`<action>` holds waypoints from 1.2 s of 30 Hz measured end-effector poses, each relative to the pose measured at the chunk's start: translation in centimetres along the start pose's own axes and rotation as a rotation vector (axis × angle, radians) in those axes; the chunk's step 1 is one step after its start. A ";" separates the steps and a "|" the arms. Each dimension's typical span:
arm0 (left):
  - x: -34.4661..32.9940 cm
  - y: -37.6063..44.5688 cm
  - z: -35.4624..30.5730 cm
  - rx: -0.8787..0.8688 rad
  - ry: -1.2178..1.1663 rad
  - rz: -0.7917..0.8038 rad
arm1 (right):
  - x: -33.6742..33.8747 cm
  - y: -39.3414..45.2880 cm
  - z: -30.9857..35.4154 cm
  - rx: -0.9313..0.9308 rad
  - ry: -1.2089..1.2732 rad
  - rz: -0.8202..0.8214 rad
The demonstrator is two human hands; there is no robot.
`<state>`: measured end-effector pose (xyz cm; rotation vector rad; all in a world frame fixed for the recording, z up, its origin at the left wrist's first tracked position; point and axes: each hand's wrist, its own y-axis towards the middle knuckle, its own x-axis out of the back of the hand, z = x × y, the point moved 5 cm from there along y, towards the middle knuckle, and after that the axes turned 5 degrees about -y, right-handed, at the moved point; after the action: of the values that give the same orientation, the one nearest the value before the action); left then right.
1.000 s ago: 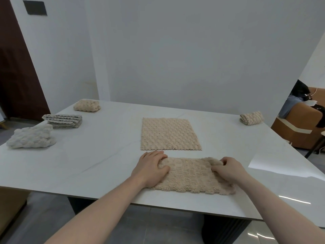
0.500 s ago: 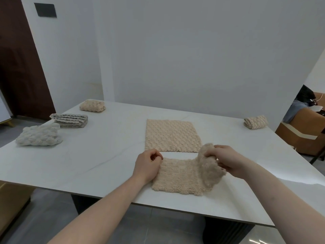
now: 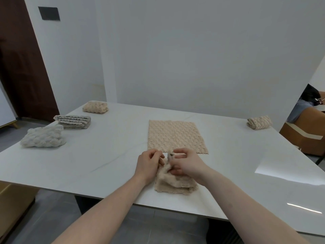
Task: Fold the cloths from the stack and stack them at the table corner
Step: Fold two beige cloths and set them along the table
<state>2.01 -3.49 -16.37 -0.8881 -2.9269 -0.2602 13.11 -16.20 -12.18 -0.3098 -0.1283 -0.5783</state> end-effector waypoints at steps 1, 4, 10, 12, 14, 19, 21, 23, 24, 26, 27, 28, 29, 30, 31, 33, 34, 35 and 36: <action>0.0 0.1 0.1 -0.005 0.005 -0.007 | -0.2 -0.1 -0.3 0.006 0.018 0.011; -0.2 0.3 0.4 -0.008 0.046 -0.018 | 0.5 -1.3 -0.7 0.120 -0.095 -0.072; -0.5 0.4 0.6 -0.016 0.180 0.002 | 2.0 -3.8 -1.9 0.507 -0.640 -0.246; -0.6 0.4 0.7 -0.029 0.231 0.004 | 1.5 -3.6 -3.7 0.509 -0.759 -0.178; -0.7 0.4 0.8 -0.046 0.274 0.011 | 1.4 -3.1 -4.9 0.509 -0.799 -0.146; -0.9 0.4 0.8 -0.102 0.315 0.021 | 0.9 -2.6 -5.2 0.589 -0.846 -0.200; -1.0 0.4 0.8 -0.109 0.324 0.031 | 0.5 -2.6 -5.5 0.641 -0.901 -0.190; -1.0 0.4 1.0 -0.105 0.330 0.037 | 0.7 -2.6 -5.4 0.638 -0.908 -0.163; -1.0 0.3 1.0 -0.103 0.328 0.042 | 0.8 -2.6 -5.0 0.641 -0.912 -0.167; -1.1 0.3 1.0 -0.105 0.320 0.048 | 1.5 -2.7 -4.2 0.662 -0.927 -0.247; -1.1 0.3 1.0 -0.108 0.317 0.050 | 1.8 -2.9 -3.9 0.664 -0.936 -0.297; -1.1 0.3 1.0 -0.112 0.317 0.051 | 1.9 -2.9 -3.8 0.648 -0.952 -0.318; -1.1 0.4 1.0 -0.114 0.320 0.050 | 1.8 -2.8 -4.1 0.617 -0.986 -0.298; -1.1 0.4 1.0 -0.114 0.324 0.047 | 1.6 -2.6 -4.7 0.580 -1.032 -0.242; -1.1 0.4 1.0 -0.112 0.329 0.042 | 1.3 -2.3 -5.5 0.536 -1.079 -0.171; -1.1 0.4 1.1 -0.111 0.332 0.037 | 1.1 -1.6 -6.9 0.433 -1.143 -0.059; -1.2 0.4 1.1 -0.116 0.332 0.036 | 1.0 -1.4 -7.1 0.399 -1.156 -0.031; -1.2 0.5 1.2 -0.120 0.333 0.036 | 1.0 -1.3 -7.2 0.384 -1.167 -0.017; -1.2 0.5 1.3 -0.125 0.334 0.038 | 0.8 -1.4 -7.2 0.379 -1.175 -0.012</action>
<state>3.24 -3.50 -17.69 -0.8228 -2.6060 -0.5381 13.26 -20.07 -18.45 -0.2435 -1.3563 -0.3085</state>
